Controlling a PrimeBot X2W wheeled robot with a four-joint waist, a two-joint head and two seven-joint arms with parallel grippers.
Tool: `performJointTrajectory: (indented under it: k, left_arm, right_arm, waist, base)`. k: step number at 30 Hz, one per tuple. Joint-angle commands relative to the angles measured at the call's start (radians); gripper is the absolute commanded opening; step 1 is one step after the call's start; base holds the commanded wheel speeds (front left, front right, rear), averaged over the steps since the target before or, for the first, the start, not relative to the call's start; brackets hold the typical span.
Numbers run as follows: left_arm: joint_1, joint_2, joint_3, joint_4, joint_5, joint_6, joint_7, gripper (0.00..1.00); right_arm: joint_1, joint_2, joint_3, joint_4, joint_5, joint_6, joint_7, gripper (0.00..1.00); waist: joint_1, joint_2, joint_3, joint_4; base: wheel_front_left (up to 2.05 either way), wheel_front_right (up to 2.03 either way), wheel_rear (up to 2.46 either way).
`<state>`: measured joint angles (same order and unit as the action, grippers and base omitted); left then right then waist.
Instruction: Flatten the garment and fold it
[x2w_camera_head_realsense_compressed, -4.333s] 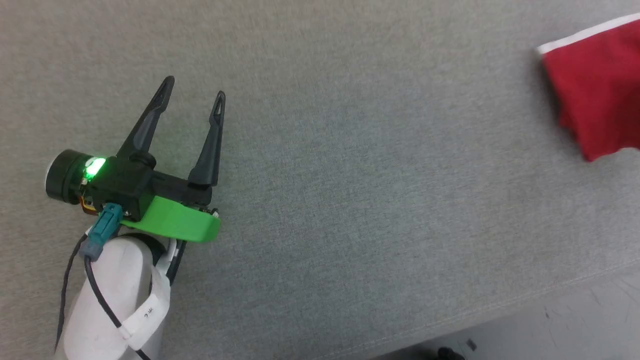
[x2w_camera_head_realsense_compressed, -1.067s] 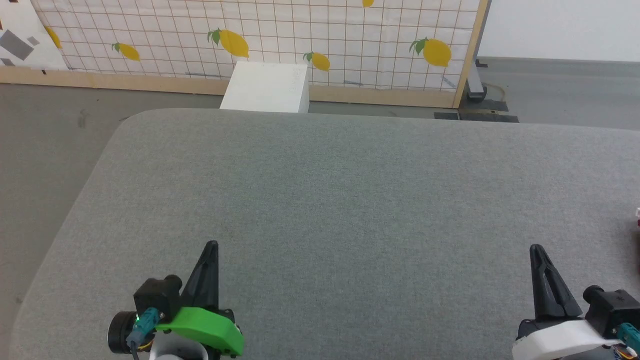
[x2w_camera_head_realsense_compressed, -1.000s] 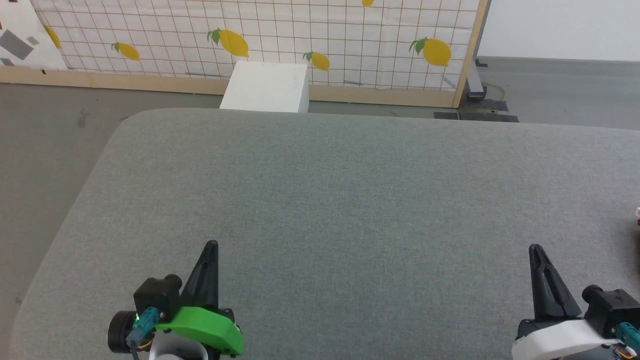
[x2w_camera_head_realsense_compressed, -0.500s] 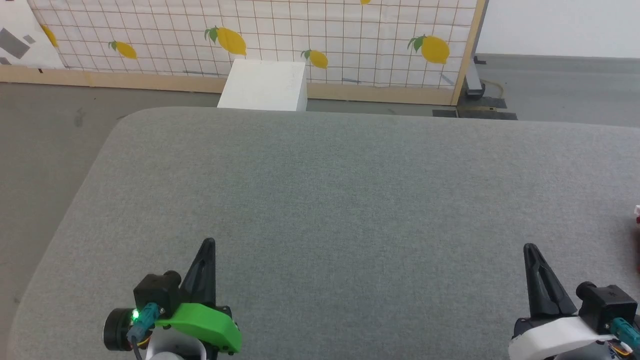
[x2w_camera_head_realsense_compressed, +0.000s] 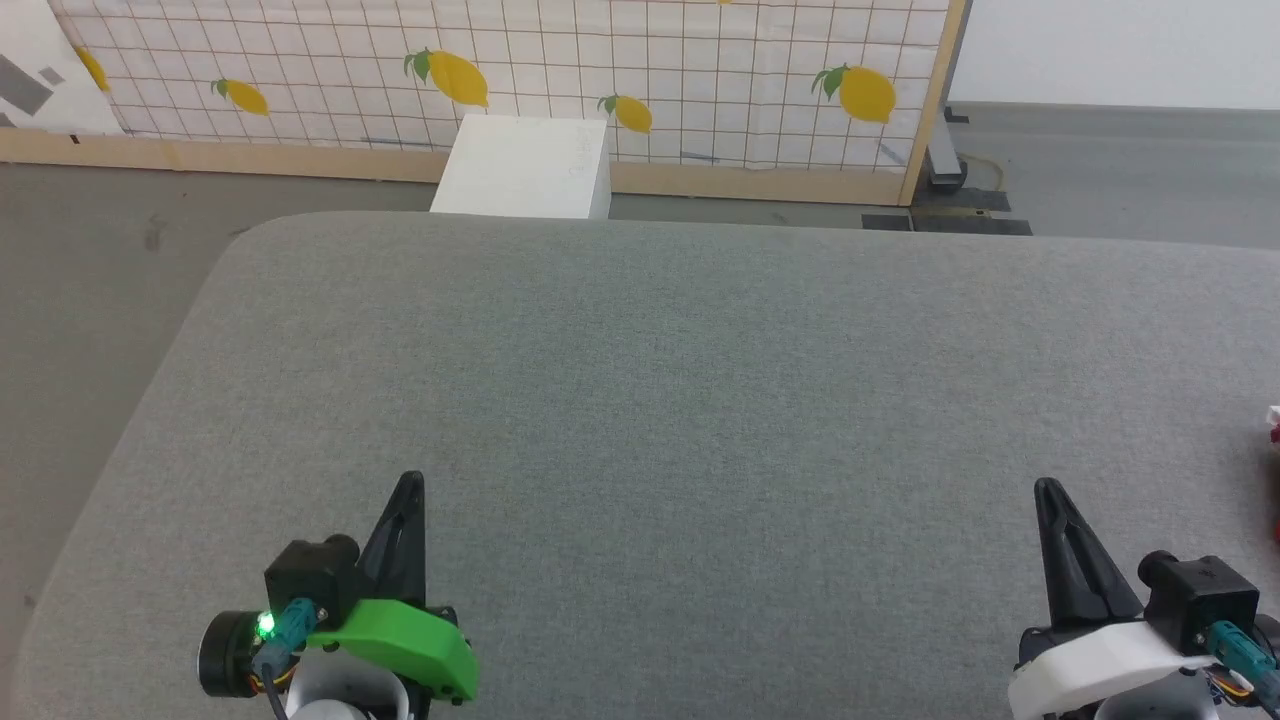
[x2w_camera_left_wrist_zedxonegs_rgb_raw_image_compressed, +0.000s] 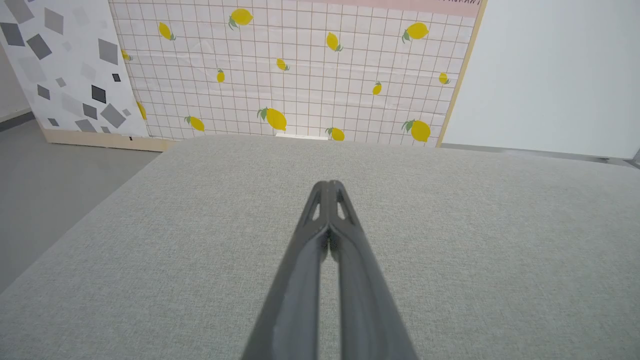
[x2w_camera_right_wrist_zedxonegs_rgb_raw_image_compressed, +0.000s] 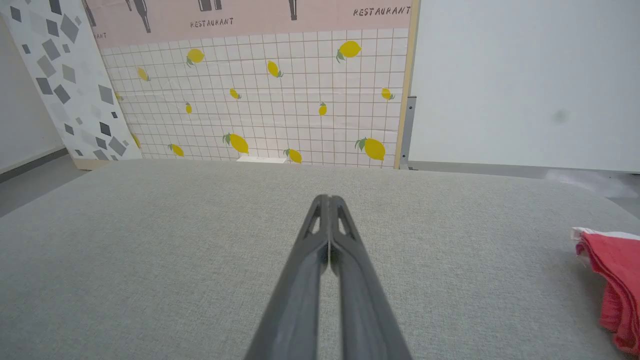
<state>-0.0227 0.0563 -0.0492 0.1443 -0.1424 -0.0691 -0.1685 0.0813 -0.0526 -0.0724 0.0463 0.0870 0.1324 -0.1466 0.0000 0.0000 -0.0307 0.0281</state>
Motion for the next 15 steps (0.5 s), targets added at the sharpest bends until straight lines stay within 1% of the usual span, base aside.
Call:
performJointTrajectory:
  k: [1, 15]
  left_arm:
    - [0.008, -0.002, 0.003, -0.010, 0.013, 0.007, 0.005, 0.00]
    - [0.011, -0.003, 0.011, -0.033, 0.035, 0.018, 0.033, 0.00]
  right_arm:
    - [-0.016, 0.001, 0.004, -0.007, -0.008, -0.001, 0.006, 0.00]
    - [-0.027, 0.001, 0.015, -0.014, -0.021, -0.001, 0.031, 0.00]
  waist:
    - [0.0000, 0.0000, 0.001, 0.000]
    - [0.0000, 0.0000, 0.006, -0.005]
  base:
    - [0.00, 0.00, 0.00]
    - [0.00, 0.00, 0.00]
